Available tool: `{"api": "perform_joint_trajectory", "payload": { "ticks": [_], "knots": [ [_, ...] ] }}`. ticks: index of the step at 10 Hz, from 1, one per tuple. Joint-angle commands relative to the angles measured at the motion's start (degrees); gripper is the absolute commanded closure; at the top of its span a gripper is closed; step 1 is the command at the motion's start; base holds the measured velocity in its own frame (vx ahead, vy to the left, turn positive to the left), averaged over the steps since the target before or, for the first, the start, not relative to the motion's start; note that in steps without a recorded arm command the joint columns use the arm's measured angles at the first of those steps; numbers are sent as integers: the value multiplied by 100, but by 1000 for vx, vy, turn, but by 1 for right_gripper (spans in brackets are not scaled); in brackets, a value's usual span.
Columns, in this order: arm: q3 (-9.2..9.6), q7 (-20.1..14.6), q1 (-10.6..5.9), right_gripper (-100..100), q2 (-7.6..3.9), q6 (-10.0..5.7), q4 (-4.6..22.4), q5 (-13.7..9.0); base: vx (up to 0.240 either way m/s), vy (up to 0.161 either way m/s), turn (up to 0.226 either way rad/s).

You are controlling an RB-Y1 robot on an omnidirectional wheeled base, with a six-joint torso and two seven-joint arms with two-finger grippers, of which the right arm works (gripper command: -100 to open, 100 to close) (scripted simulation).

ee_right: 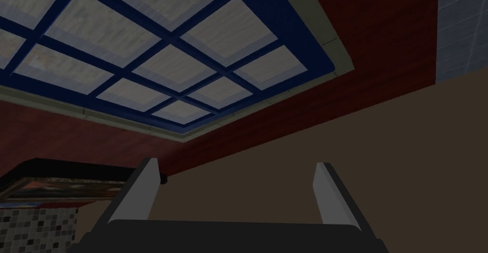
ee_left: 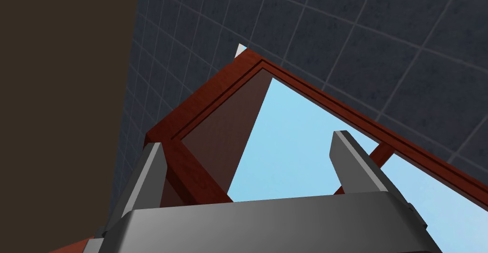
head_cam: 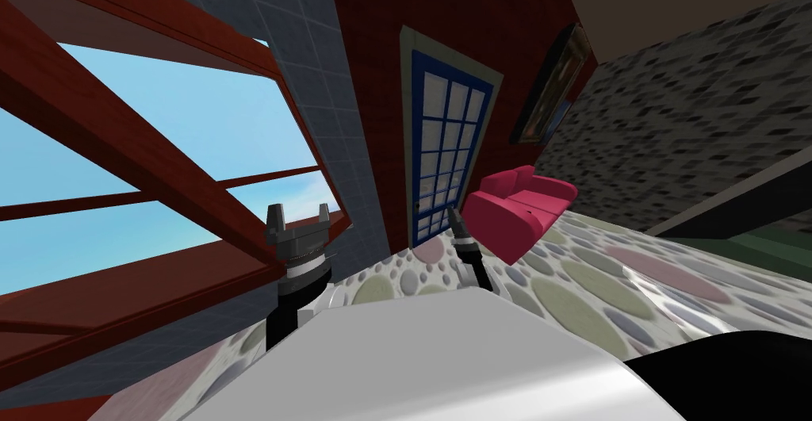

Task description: Pull the door open

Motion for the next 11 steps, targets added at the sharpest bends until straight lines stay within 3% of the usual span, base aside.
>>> {"api": "perform_joint_trajectory", "payload": {
  "ticks": [1,2,4,8,9,11],
  "knots": [
    [-19,210,-96,-100,-35,-71,286,29,48,-23,30],
    [-19,210,-96,-100,-35,-71,338,29,47,-26,16],
    [-21,578,-277,-100,-50,-163,724,103,62,-31,43],
    [-22,993,-460,-100,-57,-256,1314,178,57,-21,25],
    [-22,993,-460,-100,-57,-256,1364,178,47,-16,18],
    [-23,1375,-646,-100,-58,-351,1785,253,56,-33,45]
  ]
}}
